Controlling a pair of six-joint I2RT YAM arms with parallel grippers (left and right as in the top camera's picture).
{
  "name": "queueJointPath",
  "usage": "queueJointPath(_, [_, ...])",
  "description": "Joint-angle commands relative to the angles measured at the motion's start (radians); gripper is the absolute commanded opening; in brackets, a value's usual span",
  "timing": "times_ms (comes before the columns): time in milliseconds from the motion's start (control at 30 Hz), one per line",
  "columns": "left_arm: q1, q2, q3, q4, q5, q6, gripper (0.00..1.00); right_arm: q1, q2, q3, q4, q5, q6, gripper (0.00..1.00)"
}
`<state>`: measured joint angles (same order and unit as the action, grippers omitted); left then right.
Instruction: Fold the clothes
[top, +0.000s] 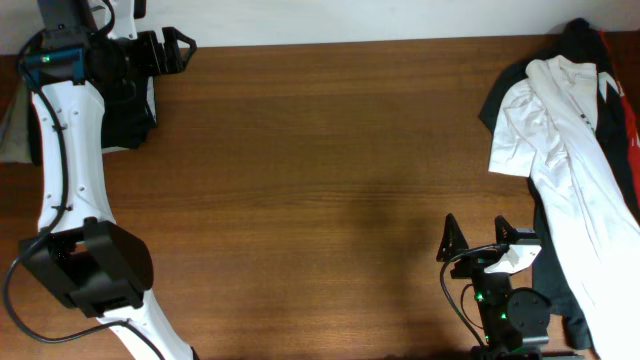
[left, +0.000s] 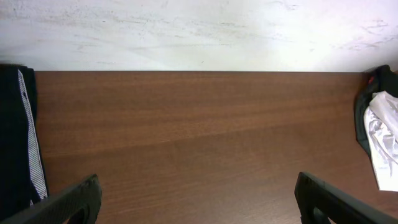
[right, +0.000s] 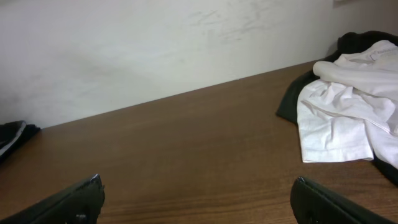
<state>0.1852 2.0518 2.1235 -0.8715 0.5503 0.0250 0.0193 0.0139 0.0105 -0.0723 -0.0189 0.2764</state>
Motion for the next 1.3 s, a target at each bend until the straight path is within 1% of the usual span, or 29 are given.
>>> queueJointPath(0, [-0.004,-0.023,0.015,0.002,0.01,-0.006,0.99,-0.008,-0.01,-0.005,-0.007,0.016,-0.01,0.99])
queueJointPath(233, [-0.017,-0.04,0.014,0.002,0.008,-0.006,0.99,-0.008,-0.01,-0.005,-0.007,0.016,-0.01,0.99])
queueJointPath(367, [-0.073,-0.119,-0.006,0.002,0.003,-0.006,0.99,-0.008,-0.01,-0.005,-0.007,0.016,-0.01,0.99])
queueJointPath(433, [-0.116,-0.18,-0.053,0.002,0.003,-0.006,0.99,-0.008,-0.01,-0.005,-0.007,0.016,-0.01,0.99])
queueJointPath(533, [-0.175,-0.299,-0.188,0.003,0.003,-0.006,0.99,-0.008,-0.01,-0.005,-0.006,0.016,-0.01,0.99])
queueJointPath(600, [-0.192,-0.376,-0.293,0.003,-0.007,-0.006,0.99,-0.008,-0.01,-0.005,-0.007,0.016,-0.01,0.99])
queueJointPath(633, [-0.2,-0.425,-0.362,0.005,-0.052,-0.006,0.99,-0.008,-0.01,-0.005,-0.007,0.016,-0.01,0.99])
queueJointPath(733, [-0.221,-0.537,-0.495,0.003,-0.146,-0.006,0.99,-0.008,-0.01,-0.005,-0.006,0.016,-0.01,0.99])
queueJointPath(833, [-0.262,-0.682,-0.634,0.006,-0.283,-0.006,0.99,-0.008,-0.01,-0.005,-0.006,0.016,-0.01,0.99])
queueJointPath(933, [-0.268,-0.805,-0.745,0.031,-0.315,-0.006,0.99,-0.008,-0.01,-0.005,-0.007,0.016,-0.01,0.99])
queueJointPath(1100, [-0.268,-1.049,-0.978,0.169,-0.315,-0.007,0.99,-0.008,-0.01,-0.005,-0.006,0.016,-0.01,0.99])
queueJointPath(1200, [-0.268,-1.2,-1.148,0.297,-0.316,-0.011,0.99,-0.008,-0.01,-0.005,-0.007,0.016,-0.01,0.99])
queueJointPath(1267, [-0.268,-1.309,-1.281,0.409,-0.316,-0.016,0.99,-0.008,-0.01,-0.005,-0.007,0.016,-0.01,0.99])
